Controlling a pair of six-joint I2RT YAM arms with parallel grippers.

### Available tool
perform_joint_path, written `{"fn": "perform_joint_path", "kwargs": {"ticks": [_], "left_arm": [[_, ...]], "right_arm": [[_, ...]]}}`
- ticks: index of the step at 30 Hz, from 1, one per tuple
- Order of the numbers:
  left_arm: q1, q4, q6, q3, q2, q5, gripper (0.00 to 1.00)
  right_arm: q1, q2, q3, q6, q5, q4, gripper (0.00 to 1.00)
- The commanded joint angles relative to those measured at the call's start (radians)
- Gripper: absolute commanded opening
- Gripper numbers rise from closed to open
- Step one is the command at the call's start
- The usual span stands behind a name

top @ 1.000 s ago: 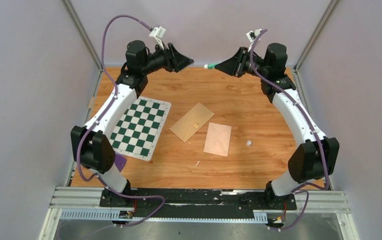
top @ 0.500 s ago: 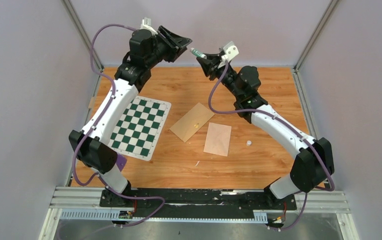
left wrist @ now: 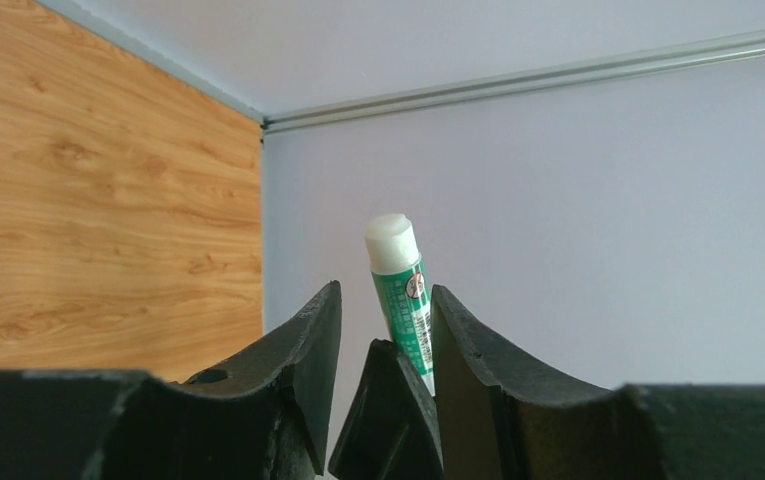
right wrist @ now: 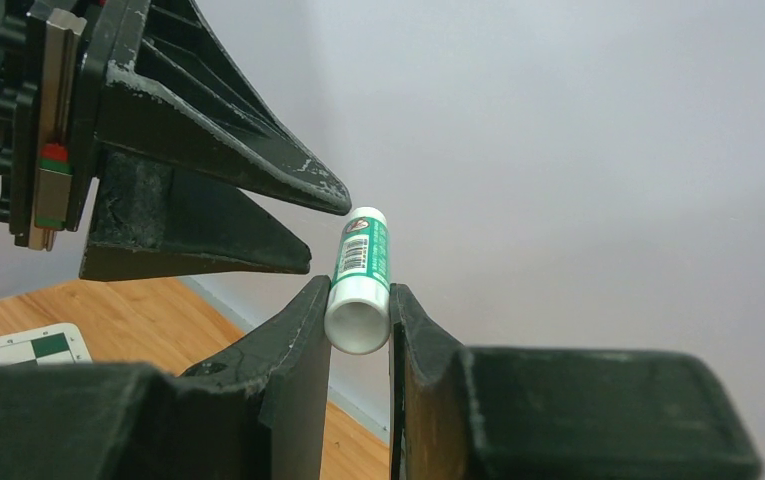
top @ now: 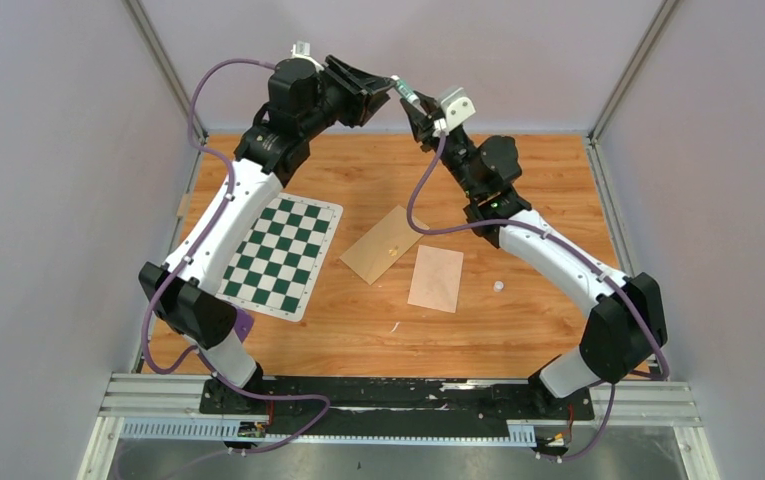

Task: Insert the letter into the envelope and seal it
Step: Adjust the solid glue.

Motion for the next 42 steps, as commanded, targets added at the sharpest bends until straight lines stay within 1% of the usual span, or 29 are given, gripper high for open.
{"fn": "perform_joint_path", "kwargs": {"ticks": [1, 12, 14, 16, 17, 19, 20, 22, 23, 24, 25, 27, 31, 42], "left_arm": [[-0.004, 0.014, -0.031, 0.029, -0.005, -0.012, 0.44], [-0.014, 0.035, -0.042, 0.024, -0.003, 0.0, 0.39], [-0.016, 0.038, -0.04, 0.024, -0.003, 0.001, 0.36], [-0.017, 0.039, -0.038, 0.024, -0.004, 0.0, 0.28], [-0.018, 0.039, -0.035, 0.024, -0.005, -0.001, 0.22], [-0.017, 0.034, -0.035, 0.025, -0.007, -0.006, 0.18], [-0.017, 0.034, -0.036, 0.026, -0.008, -0.007, 0.18], [-0.018, 0.033, -0.033, 0.025, -0.008, -0.007, 0.22], [-0.018, 0.029, -0.034, 0.026, -0.009, -0.009, 0.28], [-0.018, 0.028, -0.034, 0.027, -0.009, -0.01, 0.31], [-0.018, 0.023, -0.036, 0.027, -0.008, -0.012, 0.36], [-0.018, 0.016, -0.038, 0.027, -0.007, -0.014, 0.39], [-0.018, 0.015, -0.036, 0.028, -0.007, -0.017, 0.39], [-0.017, 0.005, -0.03, 0.028, -0.016, -0.031, 0.35]], "right_arm": [[0.019, 0.006, 0.022, -0.046, -0.008, 0.06, 0.0], [0.069, -0.008, -0.027, -0.131, -0.074, 0.116, 0.0], [0.077, -0.009, -0.034, -0.14, -0.073, 0.119, 0.0], [0.082, -0.007, -0.035, -0.147, -0.064, 0.117, 0.0], [0.084, -0.005, -0.035, -0.153, -0.056, 0.119, 0.0], [0.085, 0.0, -0.033, -0.168, -0.035, 0.123, 0.0], [0.087, 0.005, -0.031, -0.179, -0.025, 0.127, 0.0], [0.087, 0.013, -0.026, -0.201, -0.01, 0.132, 0.0], [0.088, 0.016, -0.025, -0.206, -0.007, 0.135, 0.0], [0.087, 0.018, -0.024, -0.208, -0.009, 0.137, 0.0], [0.088, 0.02, -0.023, -0.209, -0.011, 0.137, 0.0], [0.091, 0.025, -0.016, -0.211, -0.004, 0.136, 0.0], [0.093, 0.039, 0.0, -0.221, 0.016, 0.132, 0.0], [0.093, 0.072, 0.024, -0.236, 0.058, 0.116, 0.0]]}}
